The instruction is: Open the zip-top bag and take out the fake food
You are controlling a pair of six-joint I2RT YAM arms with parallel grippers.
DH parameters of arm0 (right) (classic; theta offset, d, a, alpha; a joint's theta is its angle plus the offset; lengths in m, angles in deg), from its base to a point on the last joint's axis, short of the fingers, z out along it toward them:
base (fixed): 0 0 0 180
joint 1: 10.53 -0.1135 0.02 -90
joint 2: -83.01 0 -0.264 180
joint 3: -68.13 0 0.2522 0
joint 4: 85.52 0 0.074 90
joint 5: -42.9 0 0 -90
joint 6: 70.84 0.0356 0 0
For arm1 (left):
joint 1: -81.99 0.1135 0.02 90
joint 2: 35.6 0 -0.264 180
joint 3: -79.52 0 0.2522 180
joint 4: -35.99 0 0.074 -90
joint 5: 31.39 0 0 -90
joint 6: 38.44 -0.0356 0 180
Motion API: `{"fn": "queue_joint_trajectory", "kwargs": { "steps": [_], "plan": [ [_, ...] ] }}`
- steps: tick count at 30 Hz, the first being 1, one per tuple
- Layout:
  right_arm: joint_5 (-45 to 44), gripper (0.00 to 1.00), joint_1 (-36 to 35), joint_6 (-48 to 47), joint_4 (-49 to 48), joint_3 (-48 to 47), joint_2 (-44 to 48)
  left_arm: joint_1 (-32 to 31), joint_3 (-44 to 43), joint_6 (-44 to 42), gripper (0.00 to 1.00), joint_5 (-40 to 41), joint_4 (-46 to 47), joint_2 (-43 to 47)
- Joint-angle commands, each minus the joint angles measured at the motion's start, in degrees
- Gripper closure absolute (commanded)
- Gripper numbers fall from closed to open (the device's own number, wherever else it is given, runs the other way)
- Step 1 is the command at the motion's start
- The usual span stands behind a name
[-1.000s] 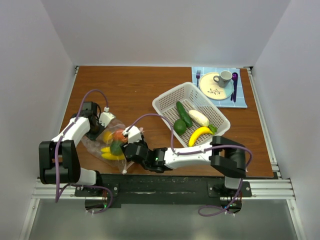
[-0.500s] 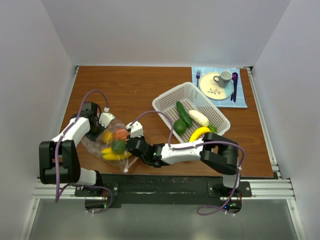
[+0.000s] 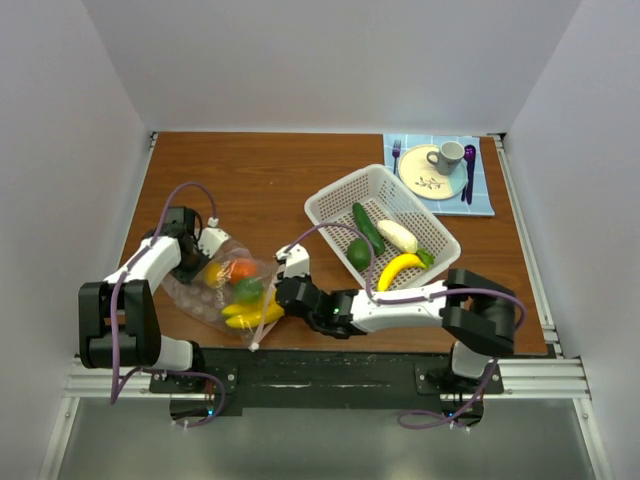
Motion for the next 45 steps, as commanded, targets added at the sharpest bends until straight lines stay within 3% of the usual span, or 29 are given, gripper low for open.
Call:
{"fn": "queue_joint_trajectory", "kwargs": {
  "steps": [1, 9, 20, 26, 31, 32, 33, 35, 37, 38, 39, 43, 45],
  "plan": [
    [-3.4, 1.0, 0.1, 4.3, 3.4, 4.4, 7.6, 0.0, 0.5, -0.9, 1.0, 0.7, 1.9, -0.4],
    [-6.9, 1.0, 0.1, 4.8, 18.1, 5.9, 14.6, 0.0, 0.6, -0.7, 1.0, 0.2, 2.2, -0.8],
    [-20.3, 1.0, 0.4, 7.7, 35.0, 6.9, 39.2, 0.1, 0.2, 0.0, 1.0, -0.6, 2.2, -2.1],
    [-34.9, 1.0, 7.4, 25.5, 59.5, -1.1, 34.4, -0.1, -5.6, 1.8, 1.0, -6.0, -5.8, -1.3],
    [-35.7, 0.99, 16.5, 31.1, 63.0, 0.5, 30.5, -0.1, -11.0, 2.8, 1.0, -11.9, -12.0, 2.0],
    [-34.4, 0.92, 17.4, 29.5, 60.7, 0.8, 30.3, -0.1, -13.6, 2.9, 1.0, -13.1, -14.7, 2.3],
    [-33.7, 0.72, 18.4, 28.7, 59.5, 1.2, 30.1, -0.1, -14.8, 3.2, 1.0, -15.7, -16.0, 2.6],
    [-33.4, 0.63, 18.9, 27.5, 58.3, 1.3, 29.3, -0.1, -17.5, 3.6, 1.0, -17.6, -18.7, 2.9],
    [-33.6, 0.42, 18.9, 27.1, 58.6, -0.2, 28.6, -0.1, -18.1, 3.8, 1.0, -18.6, -19.1, 3.1],
    [-33.5, 0.29, 18.9, 24.8, 58.0, -0.8, 28.4, -0.2, -17.7, 3.9, 1.0, -18.5, -18.6, 3.2],
    [-33.6, 0.05, 19.0, 23.5, 57.7, -1.3, 28.3, -0.2, -17.1, 3.9, 1.0, -17.5, -18.1, 3.2],
    [-32.7, 0.01, 17.9, 18.2, 59.5, -6.6, 27.0, -0.2, -11.9, 4.1, 1.0, -15.0, -14.2, 2.9],
    [-31.2, 0.01, 13.9, 11.5, 55.7, -6.7, 27.7, -0.1, -10.4, 4.1, 1.0, -13.5, -11.7, 2.6]
  ]
}}
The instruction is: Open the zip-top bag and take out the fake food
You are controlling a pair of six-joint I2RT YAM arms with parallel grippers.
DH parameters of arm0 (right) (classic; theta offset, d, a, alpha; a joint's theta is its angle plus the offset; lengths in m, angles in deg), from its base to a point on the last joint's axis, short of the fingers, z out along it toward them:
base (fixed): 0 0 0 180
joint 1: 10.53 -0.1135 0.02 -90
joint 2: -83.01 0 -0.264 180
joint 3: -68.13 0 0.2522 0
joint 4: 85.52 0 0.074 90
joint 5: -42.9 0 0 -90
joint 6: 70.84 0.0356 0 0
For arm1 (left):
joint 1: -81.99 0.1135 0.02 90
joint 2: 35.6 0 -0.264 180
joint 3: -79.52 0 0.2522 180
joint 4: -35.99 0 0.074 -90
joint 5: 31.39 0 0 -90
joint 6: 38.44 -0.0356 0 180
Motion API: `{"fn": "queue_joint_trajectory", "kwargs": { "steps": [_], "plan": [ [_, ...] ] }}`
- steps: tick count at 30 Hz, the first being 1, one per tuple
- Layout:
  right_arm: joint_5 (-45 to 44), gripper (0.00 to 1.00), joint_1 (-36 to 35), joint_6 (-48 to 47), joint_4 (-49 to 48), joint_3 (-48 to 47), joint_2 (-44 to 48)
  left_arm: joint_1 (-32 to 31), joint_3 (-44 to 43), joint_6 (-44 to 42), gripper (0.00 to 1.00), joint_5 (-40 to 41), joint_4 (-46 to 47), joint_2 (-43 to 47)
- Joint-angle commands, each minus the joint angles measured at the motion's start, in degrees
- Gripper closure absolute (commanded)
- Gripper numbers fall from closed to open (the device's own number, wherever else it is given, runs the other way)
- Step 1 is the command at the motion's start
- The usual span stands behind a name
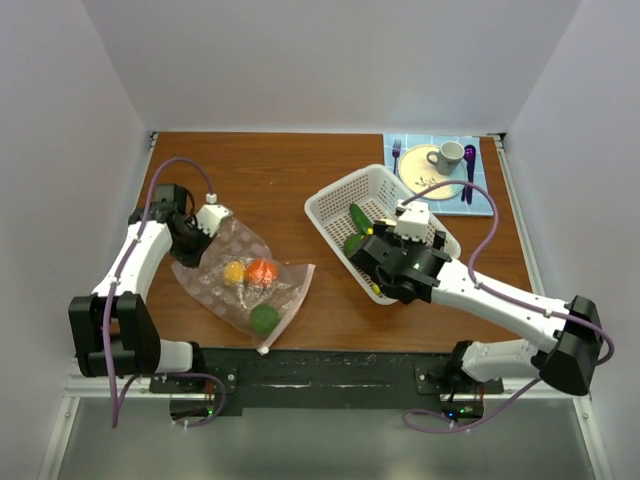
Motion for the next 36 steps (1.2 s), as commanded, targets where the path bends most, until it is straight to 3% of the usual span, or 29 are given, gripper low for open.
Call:
{"fn": "queue_joint_trajectory", "kwargs": {
  "steps": [1, 2, 6, 12, 14, 20, 30, 36],
  "plan": [
    [-1.7, 0.01, -6.8, -12.6, -5.2, -2.9, 1.6, -0.1, 4.6, 1.1, 1.0, 2.0, 4.3, -0.2],
    [-2.0, 0.01, -12.1, -14.8, -10.3, -2.2, 2.6, -0.1, 5.1, 1.2, 1.0, 2.7, 5.1, -0.9],
    [0.1, 0.01, -20.9, -21.1, -20.6, 2.1, 3.2, -0.1, 6.3, 1.6, 1.0, 5.1, 8.1, -2.9],
    [10.2, 0.2, -23.4, -25.0, -34.3, 9.3, -3.0, -0.2, 5.4, 1.9, 0.82, 5.8, 8.0, -4.6],
    [13.9, 0.26, -23.4, -27.7, -39.6, 9.6, -5.5, -0.2, 5.0, 2.0, 0.82, 4.9, 7.9, -4.6],
    [22.5, 0.33, -23.4, -36.3, -54.8, 8.3, -16.7, -0.8, 6.1, 3.4, 0.86, 3.7, 8.5, -5.2],
    [29.8, 0.33, -23.4, -41.1, -59.5, -0.8, -31.5, -0.9, 9.3, 2.9, 0.98, 5.2, 9.4, -4.7],
    [38.1, 0.17, -23.6, -42.2, -63.9, 0.0, -31.7, -1.2, 11.2, 3.1, 1.0, 6.4, 10.6, -4.3]
  ]
}}
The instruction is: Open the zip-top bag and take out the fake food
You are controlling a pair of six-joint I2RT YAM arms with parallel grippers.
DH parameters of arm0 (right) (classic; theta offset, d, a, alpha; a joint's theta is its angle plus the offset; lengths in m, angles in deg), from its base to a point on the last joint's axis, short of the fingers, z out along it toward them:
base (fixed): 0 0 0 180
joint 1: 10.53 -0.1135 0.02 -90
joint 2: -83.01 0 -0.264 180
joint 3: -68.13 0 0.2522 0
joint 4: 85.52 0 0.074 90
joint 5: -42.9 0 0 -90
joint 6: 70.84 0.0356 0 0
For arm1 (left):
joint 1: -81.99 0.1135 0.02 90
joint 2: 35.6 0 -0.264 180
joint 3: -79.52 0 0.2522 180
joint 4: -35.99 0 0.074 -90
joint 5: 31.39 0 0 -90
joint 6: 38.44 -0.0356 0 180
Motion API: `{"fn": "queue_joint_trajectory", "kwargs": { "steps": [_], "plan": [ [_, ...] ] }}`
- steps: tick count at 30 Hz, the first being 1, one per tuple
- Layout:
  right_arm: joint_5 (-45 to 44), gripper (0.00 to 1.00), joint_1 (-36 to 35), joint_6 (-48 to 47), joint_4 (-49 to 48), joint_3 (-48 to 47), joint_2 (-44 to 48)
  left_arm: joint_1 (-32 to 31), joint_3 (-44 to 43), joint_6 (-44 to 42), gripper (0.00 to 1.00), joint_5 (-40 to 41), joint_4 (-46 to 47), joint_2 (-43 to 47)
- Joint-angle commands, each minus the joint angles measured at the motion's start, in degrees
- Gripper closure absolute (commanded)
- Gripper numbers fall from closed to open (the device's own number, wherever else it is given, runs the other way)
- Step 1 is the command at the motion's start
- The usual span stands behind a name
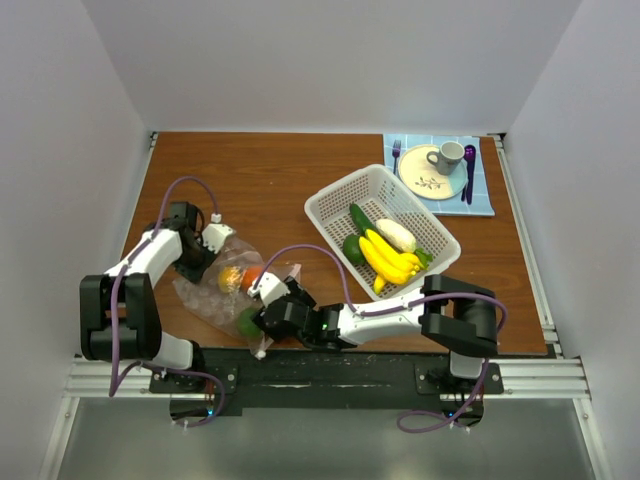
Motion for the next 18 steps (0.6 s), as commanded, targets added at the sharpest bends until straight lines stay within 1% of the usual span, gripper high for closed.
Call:
{"fn": "queue_joint_trajectory", "kwargs": {
  "steps": [1, 4, 6, 11, 15, 17, 18],
  "plan": [
    [10.3, 0.12, -0.5, -2.5, -6.3, -1.3, 0.6, -0.5, 1.8, 0.7, 1.0, 1.1, 2.1, 0.7],
    [16.7, 0.06, -0.5, -3.2, -7.2, -1.3, -0.1, -0.5, 3.3, 0.7, 1.0, 2.0, 3.1, 0.6],
    [19.4, 0.02, -0.6, -3.2, -7.6, -1.6, -0.8, -0.5, 4.2, 0.9, 1.0, 2.3, 3.5, 0.8],
    [28.6, 0.01, -0.6, -3.1, -8.1, -3.6, -2.6, -0.6, 5.4, 1.3, 1.0, 3.1, 4.1, 1.9],
    [28.4, 0.01, -1.0, -2.3, -7.8, -5.0, -3.8, -0.7, 5.4, 1.3, 1.0, 3.1, 4.0, 2.1],
    [26.6, 0.02, -1.1, -2.3, -8.3, -5.6, -4.3, -1.0, 5.4, 1.7, 1.0, 3.1, 3.8, 2.0],
    [23.4, 0.01, -1.3, -1.5, -8.4, -5.8, -4.4, -1.2, 5.3, 2.1, 1.0, 2.9, 3.7, 2.0]
  ]
}}
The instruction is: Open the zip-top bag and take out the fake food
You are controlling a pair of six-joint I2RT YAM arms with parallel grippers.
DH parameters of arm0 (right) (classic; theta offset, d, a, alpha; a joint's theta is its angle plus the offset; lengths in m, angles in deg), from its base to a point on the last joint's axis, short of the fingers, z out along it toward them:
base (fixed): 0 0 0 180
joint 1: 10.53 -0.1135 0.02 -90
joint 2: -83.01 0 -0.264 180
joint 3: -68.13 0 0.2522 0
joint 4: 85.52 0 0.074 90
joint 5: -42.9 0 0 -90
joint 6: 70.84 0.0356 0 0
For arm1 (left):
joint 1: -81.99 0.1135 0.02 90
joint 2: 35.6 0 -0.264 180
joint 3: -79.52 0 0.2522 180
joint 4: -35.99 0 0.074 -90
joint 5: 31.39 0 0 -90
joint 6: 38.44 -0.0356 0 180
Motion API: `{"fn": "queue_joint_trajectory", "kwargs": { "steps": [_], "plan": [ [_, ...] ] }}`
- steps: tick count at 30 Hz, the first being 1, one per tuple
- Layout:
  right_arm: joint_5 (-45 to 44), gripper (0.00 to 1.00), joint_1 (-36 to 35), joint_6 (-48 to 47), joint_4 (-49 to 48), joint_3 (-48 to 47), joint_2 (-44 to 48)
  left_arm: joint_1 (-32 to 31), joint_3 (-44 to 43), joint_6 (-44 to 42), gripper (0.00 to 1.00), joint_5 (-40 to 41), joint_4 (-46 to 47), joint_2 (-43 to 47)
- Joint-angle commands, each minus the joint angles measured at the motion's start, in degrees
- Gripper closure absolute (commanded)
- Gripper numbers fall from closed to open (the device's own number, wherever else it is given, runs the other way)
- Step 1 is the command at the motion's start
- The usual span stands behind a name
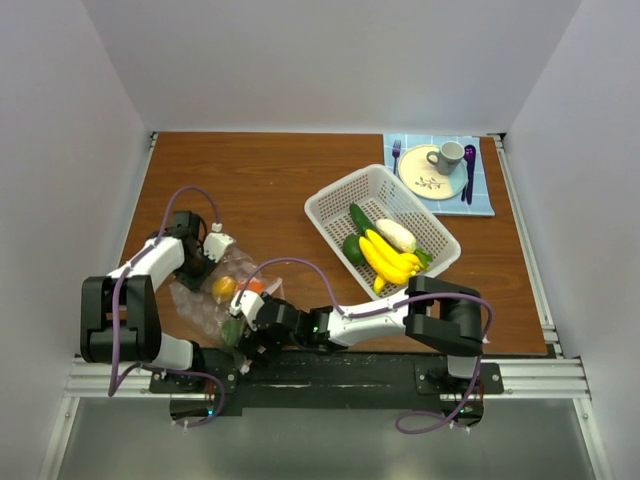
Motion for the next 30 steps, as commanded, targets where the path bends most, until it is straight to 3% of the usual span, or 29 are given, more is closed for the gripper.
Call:
{"fn": "queue_joint_trajectory", "kwargs": {
  "steps": [1, 6, 10, 16, 30],
  "plan": [
    [-3.2, 0.01, -0.5, 0.9, -3.3, -3.2, -0.3, -1.2, 0.3, 1.9, 1.0, -0.2, 0.3, 1.3],
    [-7.6, 0.01, -0.9, 3.0, -7.6, -4.4, -0.9, -1.8, 1.6, 2.1, 1.0, 0.0, -0.6, 2.6],
    [-17.5, 0.01, -1.9, 3.8, -7.5, -6.8, -2.7, -1.9, 3.3, 1.7, 1.0, 3.1, 0.0, 3.0],
    [-21.9, 0.01, -2.6, 5.2, -7.2, -10.6, -6.5, -1.9, 3.6, 1.1, 1.0, 2.8, -1.9, 4.3],
    [-16.5, 0.01, -2.5, 4.7, -4.0, -20.9, -15.3, -2.0, 4.6, 1.2, 1.0, 1.7, -3.7, 4.5]
  ]
}}
